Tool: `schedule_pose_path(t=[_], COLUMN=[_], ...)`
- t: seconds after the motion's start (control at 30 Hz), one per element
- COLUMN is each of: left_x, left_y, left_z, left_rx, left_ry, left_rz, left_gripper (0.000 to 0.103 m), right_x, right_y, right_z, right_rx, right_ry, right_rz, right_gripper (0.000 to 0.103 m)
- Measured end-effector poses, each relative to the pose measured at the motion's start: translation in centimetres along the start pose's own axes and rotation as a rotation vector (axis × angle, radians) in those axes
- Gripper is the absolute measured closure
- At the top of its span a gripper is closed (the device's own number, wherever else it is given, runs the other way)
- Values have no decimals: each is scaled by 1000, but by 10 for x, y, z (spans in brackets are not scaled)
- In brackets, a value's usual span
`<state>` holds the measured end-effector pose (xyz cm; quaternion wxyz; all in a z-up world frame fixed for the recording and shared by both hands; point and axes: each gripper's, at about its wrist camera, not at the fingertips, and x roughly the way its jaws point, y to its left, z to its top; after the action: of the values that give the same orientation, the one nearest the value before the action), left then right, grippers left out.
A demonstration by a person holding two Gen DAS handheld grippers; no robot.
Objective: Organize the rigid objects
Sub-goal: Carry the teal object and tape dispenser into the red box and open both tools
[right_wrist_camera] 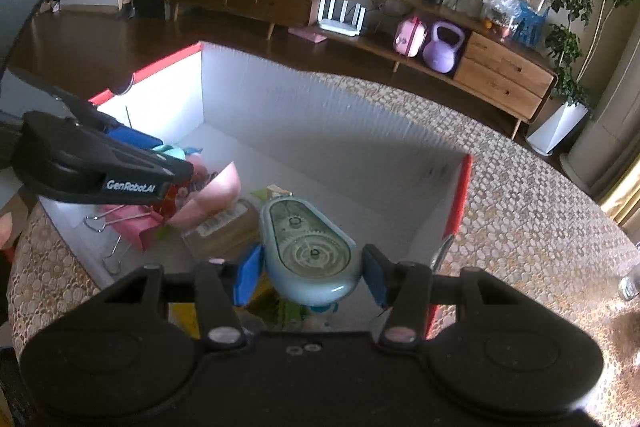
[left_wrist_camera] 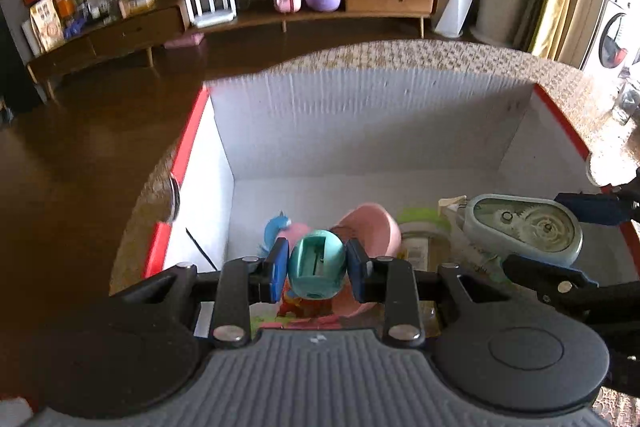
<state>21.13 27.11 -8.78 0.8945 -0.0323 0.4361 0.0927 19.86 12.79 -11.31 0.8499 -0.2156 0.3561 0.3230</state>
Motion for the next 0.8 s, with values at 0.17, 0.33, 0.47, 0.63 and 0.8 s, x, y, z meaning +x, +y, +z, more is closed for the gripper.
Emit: schedule_pose_path(t=[0.17, 0.33, 0.47, 0.63, 0.8], left_x=[6, 6, 7, 5, -2], left_y=[4, 7, 7, 3, 1], left_z=[-5, -9, -5, -7, -8], left_rx=[-21, -30, -34, -20, -19], left_ry=[34, 59, 79, 90, 93], left_rz=[-11, -26, -29, -28, -18], left_gripper=[73, 73, 73, 73, 73], right_x=[3, 4, 2, -4, -13], right_y=[2, -3, -6, -10, -12], right_z=[-2, -2, -3, -4, -5], right_rx=[2, 34, 48, 71, 75], right_ry=[17, 36, 40, 40, 26], right_rz=[19, 40, 44, 50, 54], right_gripper=[50, 49, 48, 48, 44])
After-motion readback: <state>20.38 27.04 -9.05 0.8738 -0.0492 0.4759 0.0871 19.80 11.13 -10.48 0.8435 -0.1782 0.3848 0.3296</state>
